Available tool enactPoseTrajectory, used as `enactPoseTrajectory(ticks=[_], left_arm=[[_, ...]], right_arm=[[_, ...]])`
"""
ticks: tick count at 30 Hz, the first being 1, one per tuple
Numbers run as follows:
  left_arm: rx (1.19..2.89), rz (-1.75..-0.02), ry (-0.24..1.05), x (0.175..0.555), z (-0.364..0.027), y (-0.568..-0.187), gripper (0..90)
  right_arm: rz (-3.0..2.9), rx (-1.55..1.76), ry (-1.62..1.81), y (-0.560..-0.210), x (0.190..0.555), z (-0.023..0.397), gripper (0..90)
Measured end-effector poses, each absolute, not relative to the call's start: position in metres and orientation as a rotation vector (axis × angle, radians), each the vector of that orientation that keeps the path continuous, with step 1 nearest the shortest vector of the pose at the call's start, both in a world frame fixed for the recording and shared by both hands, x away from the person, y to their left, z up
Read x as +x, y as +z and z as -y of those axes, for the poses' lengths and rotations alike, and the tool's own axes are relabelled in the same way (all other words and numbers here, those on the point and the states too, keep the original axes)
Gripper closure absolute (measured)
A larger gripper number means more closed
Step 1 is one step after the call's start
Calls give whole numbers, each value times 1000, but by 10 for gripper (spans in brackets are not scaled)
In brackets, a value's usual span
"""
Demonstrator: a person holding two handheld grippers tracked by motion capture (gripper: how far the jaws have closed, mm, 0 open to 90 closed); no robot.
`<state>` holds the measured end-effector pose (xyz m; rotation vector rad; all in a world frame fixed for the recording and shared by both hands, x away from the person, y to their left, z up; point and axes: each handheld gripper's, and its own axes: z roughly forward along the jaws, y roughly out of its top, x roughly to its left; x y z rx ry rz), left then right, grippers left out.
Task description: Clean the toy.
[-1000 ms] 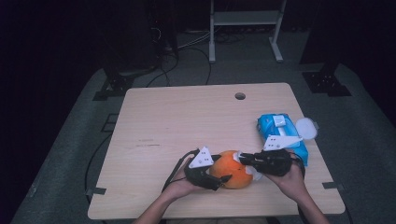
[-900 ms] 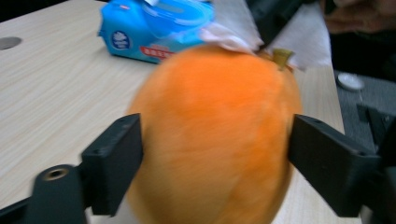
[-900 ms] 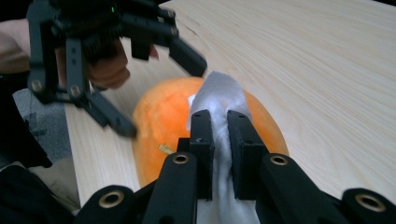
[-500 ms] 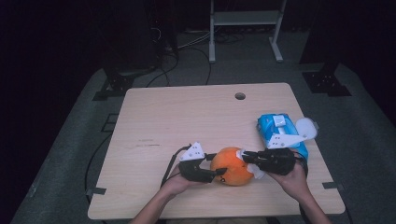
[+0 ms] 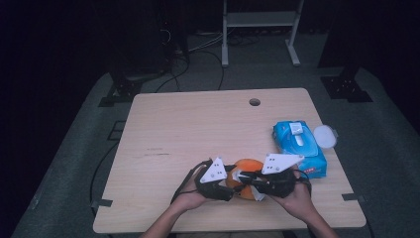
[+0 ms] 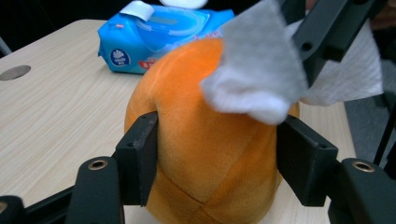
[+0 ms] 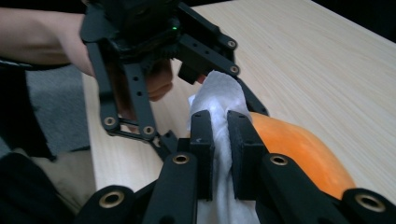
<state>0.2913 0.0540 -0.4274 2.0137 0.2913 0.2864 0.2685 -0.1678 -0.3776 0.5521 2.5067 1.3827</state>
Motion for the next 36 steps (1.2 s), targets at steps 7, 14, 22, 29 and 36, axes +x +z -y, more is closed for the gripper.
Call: enactPoseTrajectory(ticks=[7,14,22,29,36], left_arm=[[1975,-338,251,297,-58,-431,343],[2005,-321,312,287,-48,-426,349],[2010,-332,275,291,-54,-430,350],[1964,-554,85,308,-56,-439,125],[1971,-479,153,300,-55,-436,311]], right_arm=[[-2446,690,1366,-376,279,198,804],[-2515,579,1349,-380,266,166,805],[-2438,687,1340,-371,278,187,804],[-2454,813,1337,-383,289,213,805],[-2470,750,1346,-378,283,199,805]])
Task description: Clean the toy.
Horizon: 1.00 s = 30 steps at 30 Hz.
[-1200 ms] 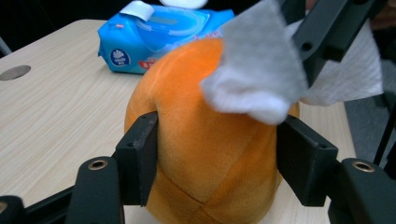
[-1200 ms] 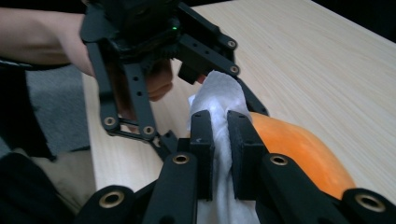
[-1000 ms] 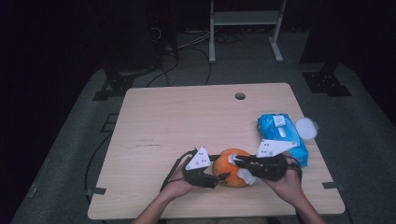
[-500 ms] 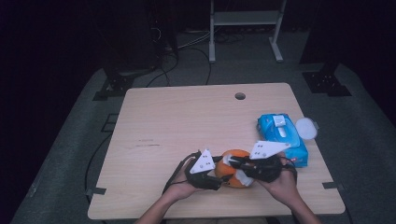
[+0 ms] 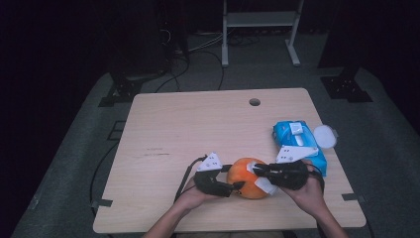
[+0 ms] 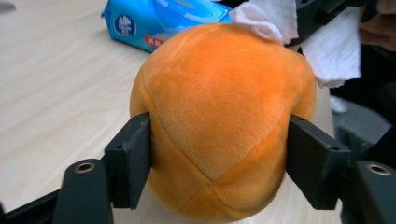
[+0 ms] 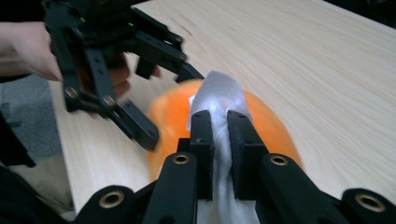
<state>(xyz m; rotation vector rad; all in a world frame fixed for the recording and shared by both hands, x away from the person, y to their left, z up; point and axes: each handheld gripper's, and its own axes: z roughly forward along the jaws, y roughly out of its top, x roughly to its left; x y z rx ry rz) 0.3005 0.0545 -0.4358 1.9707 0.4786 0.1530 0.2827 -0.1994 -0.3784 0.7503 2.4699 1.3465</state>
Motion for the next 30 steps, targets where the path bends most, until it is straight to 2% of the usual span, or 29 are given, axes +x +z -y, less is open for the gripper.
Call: enactPoseTrajectory(ticks=[4,8,17,19,20,22,23,24,30], left_arm=[[2019,-343,299,284,-41,-428,324],[2050,-260,384,272,-33,-426,327],[2037,-271,329,278,-38,-431,331],[2012,-315,269,281,-38,-433,273],[1998,-348,223,283,-38,-434,191],[1964,-420,133,288,-40,-434,185],[1952,-439,100,290,-42,-434,191],[1946,-448,88,291,-44,-434,259],[1996,-342,198,281,-37,-432,333]], right_arm=[[-2507,617,1378,-372,267,172,805],[-2520,576,1328,-373,263,162,805],[-2448,757,1337,-370,280,204,803],[-2460,766,1340,-374,281,208,804],[-2469,761,1321,-376,280,205,804],[-2472,757,1323,-377,280,204,805],[-2474,749,1324,-376,279,202,805],[-2493,720,1338,-375,276,195,805],[-2552,587,1320,-378,264,160,805]])
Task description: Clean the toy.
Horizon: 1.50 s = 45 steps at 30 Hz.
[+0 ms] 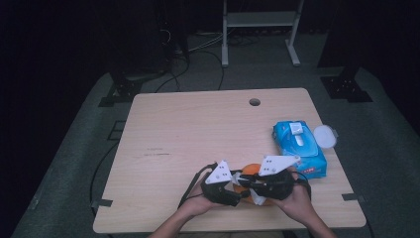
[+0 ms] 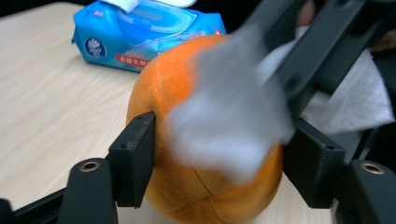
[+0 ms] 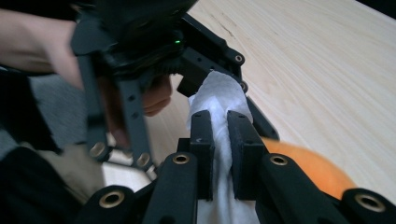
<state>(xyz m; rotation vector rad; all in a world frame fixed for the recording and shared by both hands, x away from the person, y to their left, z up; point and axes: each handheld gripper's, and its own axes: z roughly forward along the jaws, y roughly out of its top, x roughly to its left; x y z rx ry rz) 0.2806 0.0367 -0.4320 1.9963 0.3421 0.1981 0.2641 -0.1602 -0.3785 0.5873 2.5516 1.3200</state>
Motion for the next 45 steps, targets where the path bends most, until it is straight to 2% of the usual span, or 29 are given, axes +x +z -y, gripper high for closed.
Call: enactPoseTrajectory(ticks=[3,12,14,18,20,21,22,24,27,30,32,39,45], left_arm=[[2007,-325,223,280,-37,-433,340],[2016,-333,181,286,-43,-438,329],[2020,-348,137,289,-45,-439,292],[1986,-455,-21,299,-45,-442,121],[2005,-469,-42,302,-42,-446,107],[2014,-465,-49,303,-43,-448,128],[2010,-456,-42,302,-44,-450,175],[1998,-431,-6,300,-47,-449,333],[1960,-349,109,297,-49,-436,398],[1984,-248,303,294,-53,-425,404],[2022,-212,382,294,-56,-427,398],[2026,-225,322,303,-68,-439,381],[2068,-176,387,294,-58,-434,342]], right_arm=[[-2524,603,1315,-378,267,163,805],[-2454,794,1330,-381,283,214,805],[-2458,805,1318,-384,283,219,805],[-2475,819,1351,-387,283,219,805],[-2498,800,1382,-389,281,211,805],[-2513,780,1381,-390,280,205,805],[-2524,763,1373,-391,278,199,804],[-2531,738,1375,-391,276,190,805],[-2512,708,1409,-383,274,184,805],[-2464,670,1427,-373,271,179,805],[-2452,672,1393,-378,274,172,805],[-2413,744,1300,-385,285,185,804],[-2436,726,1358,-387,278,175,805]])
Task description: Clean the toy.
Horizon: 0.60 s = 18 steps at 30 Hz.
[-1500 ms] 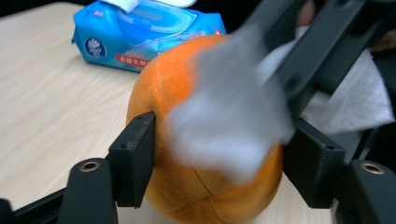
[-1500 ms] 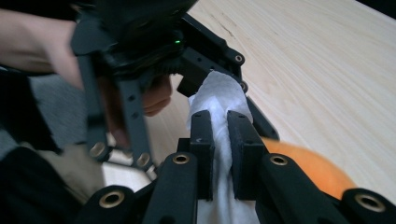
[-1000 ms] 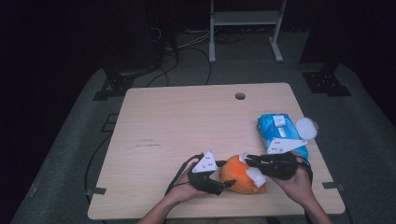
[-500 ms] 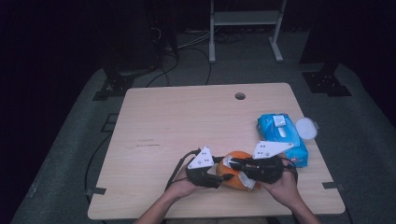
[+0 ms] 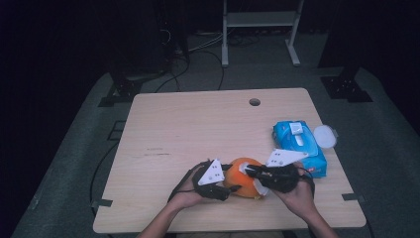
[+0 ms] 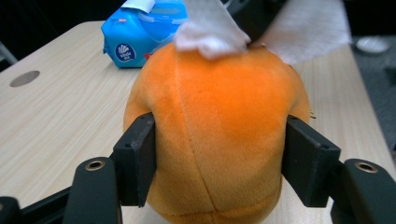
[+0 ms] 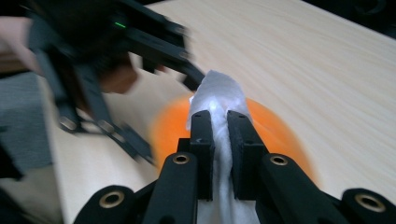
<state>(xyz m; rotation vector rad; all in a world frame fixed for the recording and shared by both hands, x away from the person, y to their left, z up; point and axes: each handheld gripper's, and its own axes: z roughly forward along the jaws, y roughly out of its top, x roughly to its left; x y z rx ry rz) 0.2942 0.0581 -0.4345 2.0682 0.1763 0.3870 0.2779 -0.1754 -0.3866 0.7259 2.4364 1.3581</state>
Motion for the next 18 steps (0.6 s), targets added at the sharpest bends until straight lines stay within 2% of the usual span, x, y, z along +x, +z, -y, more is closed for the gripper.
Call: enactPoseTrajectory(ticks=[5,11,14,17,18], left_arm=[[2082,-150,399,292,-58,-435,341],[2076,-188,355,296,-62,-439,326],[2060,-256,292,300,-64,-440,239],[2004,-381,158,304,-62,-438,145],[1989,-420,127,305,-63,-437,139]], right_arm=[[-2464,679,1382,-389,274,159,805],[-2398,819,1405,-388,291,185,804],[-2392,892,1423,-394,299,197,803],[-2407,895,1417,-398,299,194,803],[-2412,876,1404,-397,296,191,804]])
